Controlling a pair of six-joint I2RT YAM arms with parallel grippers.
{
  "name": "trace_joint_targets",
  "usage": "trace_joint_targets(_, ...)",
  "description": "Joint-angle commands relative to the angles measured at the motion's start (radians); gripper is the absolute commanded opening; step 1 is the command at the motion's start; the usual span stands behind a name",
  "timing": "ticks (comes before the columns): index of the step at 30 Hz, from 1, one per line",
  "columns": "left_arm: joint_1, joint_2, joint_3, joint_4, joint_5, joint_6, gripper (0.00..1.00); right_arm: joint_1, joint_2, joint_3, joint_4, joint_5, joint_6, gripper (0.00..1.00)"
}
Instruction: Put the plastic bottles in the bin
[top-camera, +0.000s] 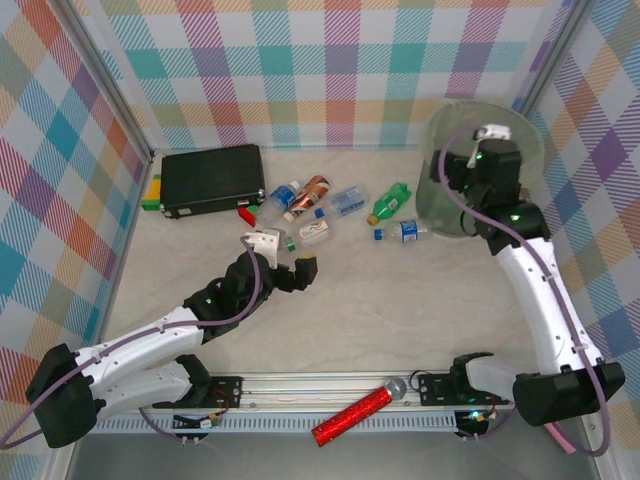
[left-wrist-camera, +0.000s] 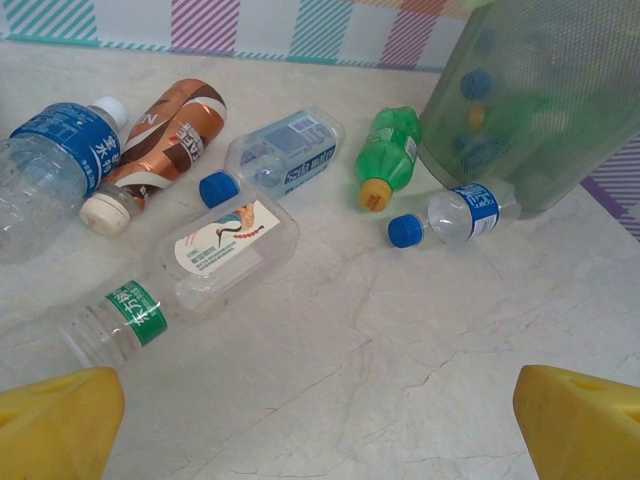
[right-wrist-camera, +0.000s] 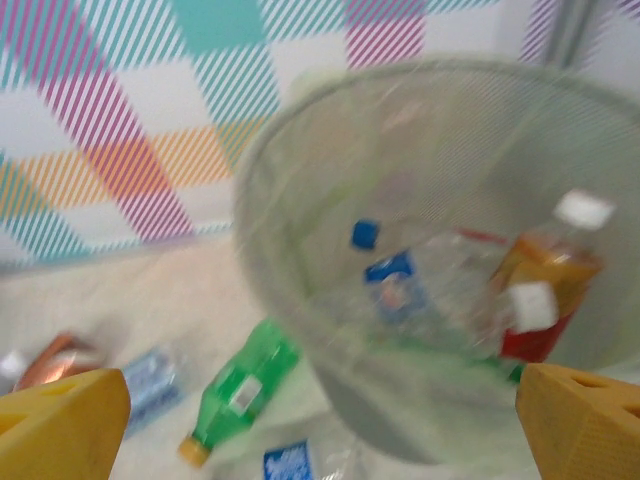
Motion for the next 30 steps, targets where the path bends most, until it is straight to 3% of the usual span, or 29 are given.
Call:
trace_joint_targets(1, 0.007, 0.0, 0.008, 0.01, 0.014, -0.01, 1.0, 0.091, -0.009, -0.054, -0.062, 0.064, 0.014, 0.99)
trace_joint_targets(6, 0.006, -0.014, 0.002, 0.007, 0.007, -0.011, 1.0, 0.234, 0.033, -0.129, -0.086, 0.118, 0.031, 0.99)
trace_joint_targets(10, 0.007, -0.019, 0.0, 0.007, -0.001, -0.01, 1.0, 0.258, 0.098, -0.165, -0.109, 0.089, 0.095, 0.99)
trace_joint_targets(20, 0.007, -0.023, 0.0, 0.01, 0.013, -0.009, 1.0, 0.257, 0.283, -0.193, -0.154, 0.061, 0.577, 1.0)
trace_joint_targets(24, 0.006, -0.031, -0.007, 0.023, 0.041, -0.006, 1.0, 0.257, 0.346, -0.18, -0.17, 0.068, 0.766, 0.93)
trace_joint_targets(30, 0.006, -0.027, -0.007, 0.026, 0.045, -0.008, 1.0, 0.255, 0.356, -0.261, -0.033, 0.103, 0.985, 0.85)
